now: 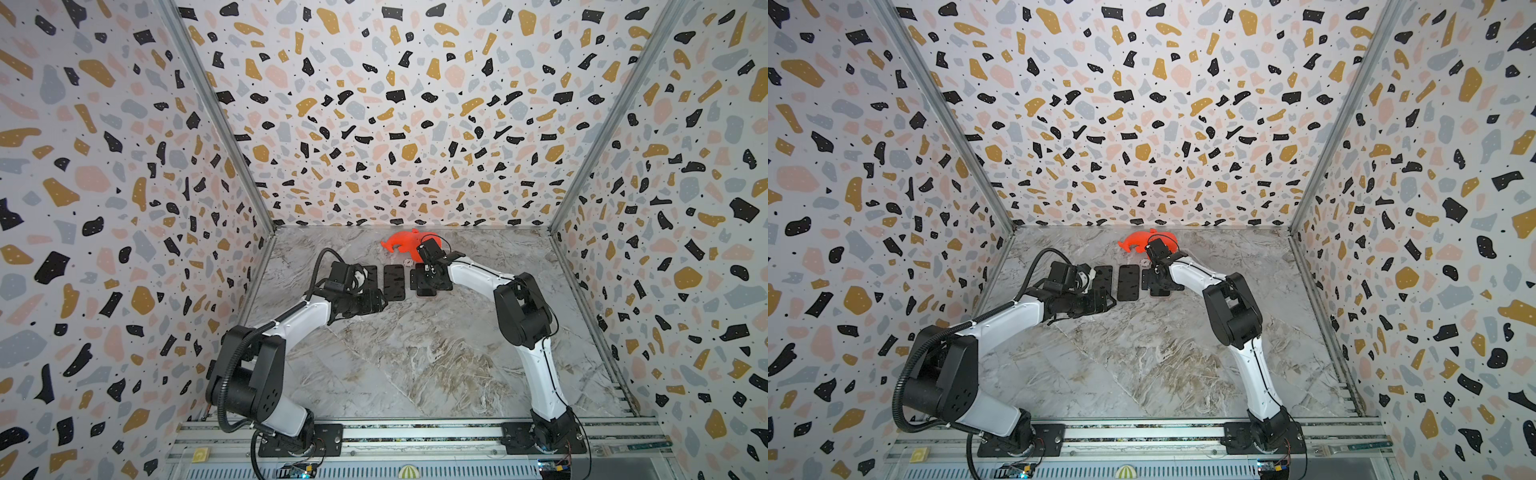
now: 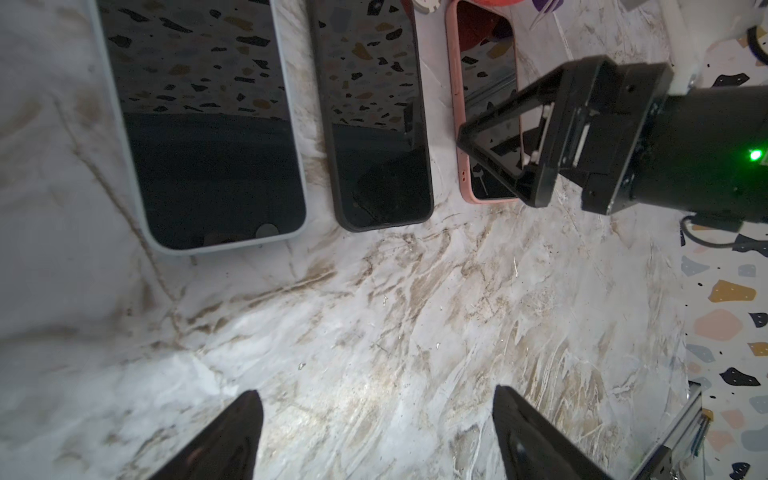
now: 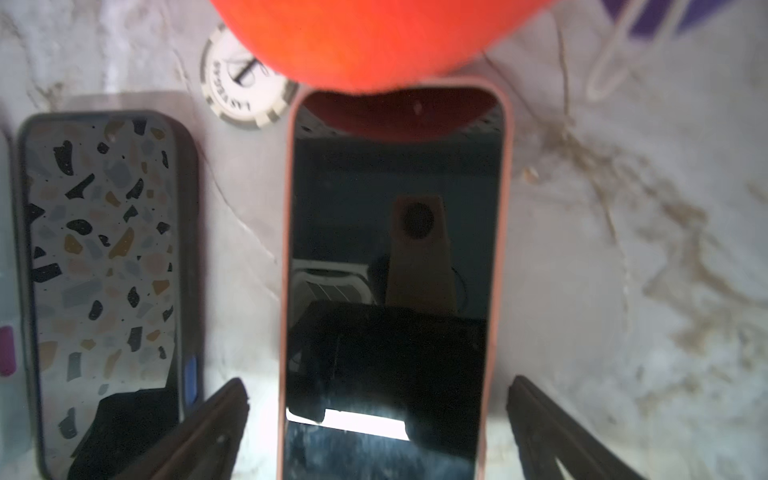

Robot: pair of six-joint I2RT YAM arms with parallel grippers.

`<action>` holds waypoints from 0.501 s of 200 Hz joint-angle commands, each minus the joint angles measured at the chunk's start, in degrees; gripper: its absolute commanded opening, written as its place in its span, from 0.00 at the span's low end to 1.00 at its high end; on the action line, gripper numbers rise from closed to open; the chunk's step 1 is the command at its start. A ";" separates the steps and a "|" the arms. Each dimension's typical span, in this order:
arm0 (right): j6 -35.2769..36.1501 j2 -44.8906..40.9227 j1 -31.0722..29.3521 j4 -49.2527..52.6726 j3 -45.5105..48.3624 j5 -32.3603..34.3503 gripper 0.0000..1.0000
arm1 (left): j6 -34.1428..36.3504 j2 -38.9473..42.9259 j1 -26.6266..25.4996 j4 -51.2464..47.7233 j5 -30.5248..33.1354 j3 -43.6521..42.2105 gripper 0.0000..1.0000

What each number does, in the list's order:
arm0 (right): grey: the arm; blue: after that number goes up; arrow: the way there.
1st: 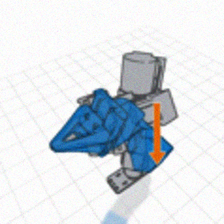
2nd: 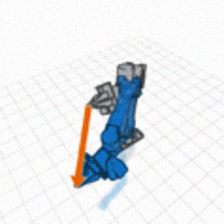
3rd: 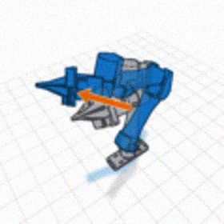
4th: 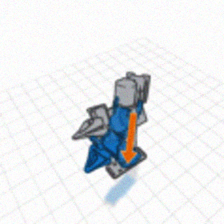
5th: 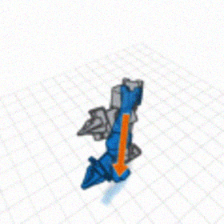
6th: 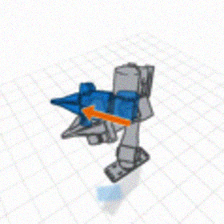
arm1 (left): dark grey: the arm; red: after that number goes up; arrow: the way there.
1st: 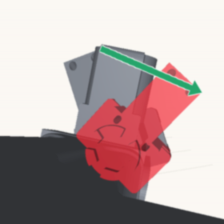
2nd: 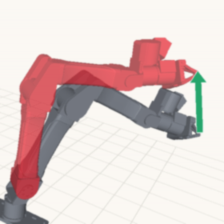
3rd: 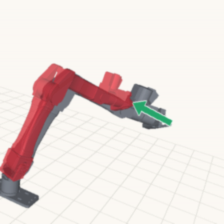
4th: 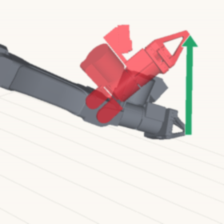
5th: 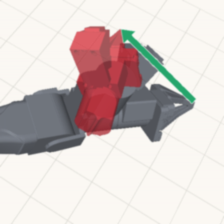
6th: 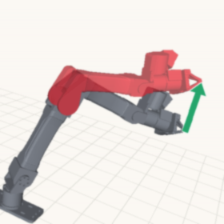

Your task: Put the phone into the phone case

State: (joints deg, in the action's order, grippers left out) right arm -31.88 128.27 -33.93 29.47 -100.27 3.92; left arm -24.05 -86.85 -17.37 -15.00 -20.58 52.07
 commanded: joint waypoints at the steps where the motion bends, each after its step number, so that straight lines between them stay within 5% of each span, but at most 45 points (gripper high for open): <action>1: 0.49 -6.98 -0.66 0.42 1.60 1.34 0.99 | 1.06 3.96 -0.19 -1.45 4.18 -0.48 1.00; 22: 1.76 -13.64 -1.67 -0.84 7.59 4.62 0.99 | 1.76 8.18 -0.21 -0.71 11.88 -1.16 1.00; 69: 12.13 -36.84 0.66 -21.87 36.49 22.81 0.99 | -1.95 19.06 -0.30 12.39 46.47 -12.24 1.00; 100: 26.51 -50.55 5.59 -43.65 53.69 34.38 0.97 | 9.78 26.34 -0.30 27.66 57.02 -21.45 1.00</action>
State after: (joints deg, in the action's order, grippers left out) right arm -18.94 85.69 -31.81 6.11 -56.99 25.54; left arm -22.96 -65.14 -17.47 -3.55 21.08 36.29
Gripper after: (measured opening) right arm 0.978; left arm 0.999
